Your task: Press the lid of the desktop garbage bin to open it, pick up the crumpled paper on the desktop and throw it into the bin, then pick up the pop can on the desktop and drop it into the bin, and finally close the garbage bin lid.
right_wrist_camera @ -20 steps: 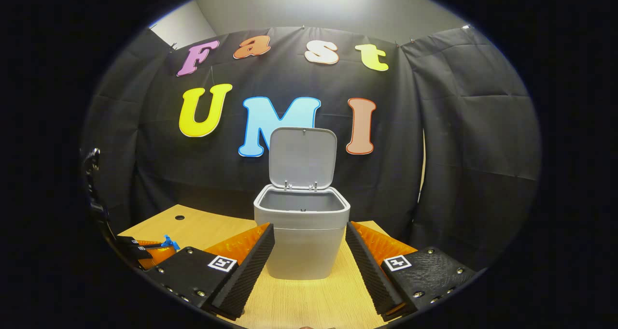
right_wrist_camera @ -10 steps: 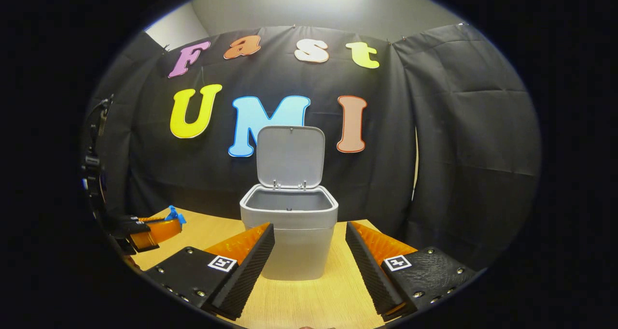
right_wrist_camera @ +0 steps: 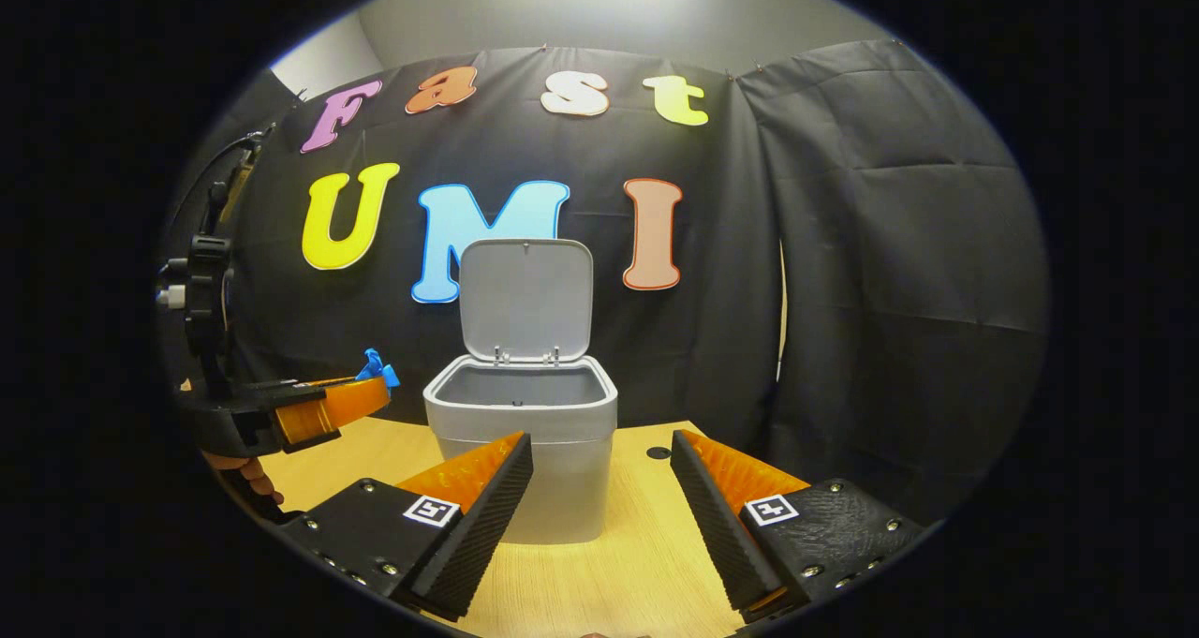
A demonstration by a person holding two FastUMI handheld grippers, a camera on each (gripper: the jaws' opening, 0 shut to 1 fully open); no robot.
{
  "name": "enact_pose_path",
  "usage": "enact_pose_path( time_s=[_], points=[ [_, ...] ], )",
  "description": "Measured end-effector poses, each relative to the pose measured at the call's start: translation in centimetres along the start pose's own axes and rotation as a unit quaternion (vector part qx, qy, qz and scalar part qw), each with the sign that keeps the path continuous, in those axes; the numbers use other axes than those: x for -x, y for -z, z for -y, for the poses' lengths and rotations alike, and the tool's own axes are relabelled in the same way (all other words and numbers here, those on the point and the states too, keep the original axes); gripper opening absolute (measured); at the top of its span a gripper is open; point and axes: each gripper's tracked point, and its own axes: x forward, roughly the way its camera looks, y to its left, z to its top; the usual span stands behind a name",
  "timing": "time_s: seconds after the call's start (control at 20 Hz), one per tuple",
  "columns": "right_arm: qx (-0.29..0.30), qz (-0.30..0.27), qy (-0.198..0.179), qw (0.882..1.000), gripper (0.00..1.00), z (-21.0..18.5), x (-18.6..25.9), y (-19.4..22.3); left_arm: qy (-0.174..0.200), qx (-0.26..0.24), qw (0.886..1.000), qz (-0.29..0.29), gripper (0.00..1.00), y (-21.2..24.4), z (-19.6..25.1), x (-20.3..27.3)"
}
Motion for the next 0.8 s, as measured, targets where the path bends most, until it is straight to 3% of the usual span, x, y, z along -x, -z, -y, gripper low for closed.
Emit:
enact_pose_path(
  time_s=[0.8],
  points=[
    [0.008,-0.014,0.006,1.0,0.95,0.1,0.0,0.9,0.011,-0.03,0.999,-0.014,0.18,0.1,2.8,-6.9]
  ],
)
